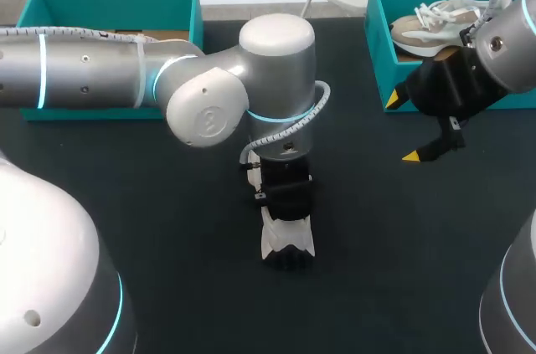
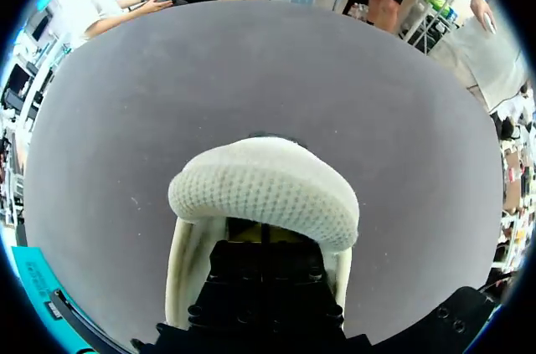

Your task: Take the shoe out of the shoebox, open the shoe tongue, remove and reinsert the insole, then place the shoe into the shoebox

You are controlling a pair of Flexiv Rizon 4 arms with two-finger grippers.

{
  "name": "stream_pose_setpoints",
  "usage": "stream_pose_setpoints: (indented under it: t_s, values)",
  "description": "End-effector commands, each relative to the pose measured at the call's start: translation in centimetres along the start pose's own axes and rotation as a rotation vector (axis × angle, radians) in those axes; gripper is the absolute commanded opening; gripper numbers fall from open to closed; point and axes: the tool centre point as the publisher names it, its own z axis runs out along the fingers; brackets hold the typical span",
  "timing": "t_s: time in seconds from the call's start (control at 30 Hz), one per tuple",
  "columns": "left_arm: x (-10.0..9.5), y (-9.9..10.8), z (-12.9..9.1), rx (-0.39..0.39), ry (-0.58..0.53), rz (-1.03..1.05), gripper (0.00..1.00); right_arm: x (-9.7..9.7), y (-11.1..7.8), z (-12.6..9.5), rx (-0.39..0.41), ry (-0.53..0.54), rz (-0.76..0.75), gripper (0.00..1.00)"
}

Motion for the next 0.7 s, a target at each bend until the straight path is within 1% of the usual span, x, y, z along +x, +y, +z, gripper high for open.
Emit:
stream_pose_setpoints:
  t_s: [0.03, 0.23, 0.4, 0.6, 0.7]
  values:
    - [0.5, 3.8, 4.7, -0.057, -0.028, 0.006, 0.00, 0.0, 0.0, 0.1, 0.004, -0.001, 0.001, 1.00]
    - [0.2, 4.6, 4.6, -0.081, -0.083, 0.025, 0.00, 0.0, 0.0, 0.1, 0.004, -0.001, 0.001, 1.00]
    - [-0.2, 5.4, 4.5, -0.104, -0.093, 0.051, 0.00, 0.0, 0.0, 0.1, 0.004, -0.001, 0.001, 1.00]
    - [-0.8, 6.7, 5.0, -0.147, -0.111, 0.075, 0.00, 0.0, 0.0, 0.1, 0.004, -0.001, 0.001, 1.00]
    - [-1.0, 7.0, 4.9, -0.146, -0.113, 0.077, 0.00, 0.0, 0.0, 0.1, 0.004, -0.001, 0.001, 1.00]
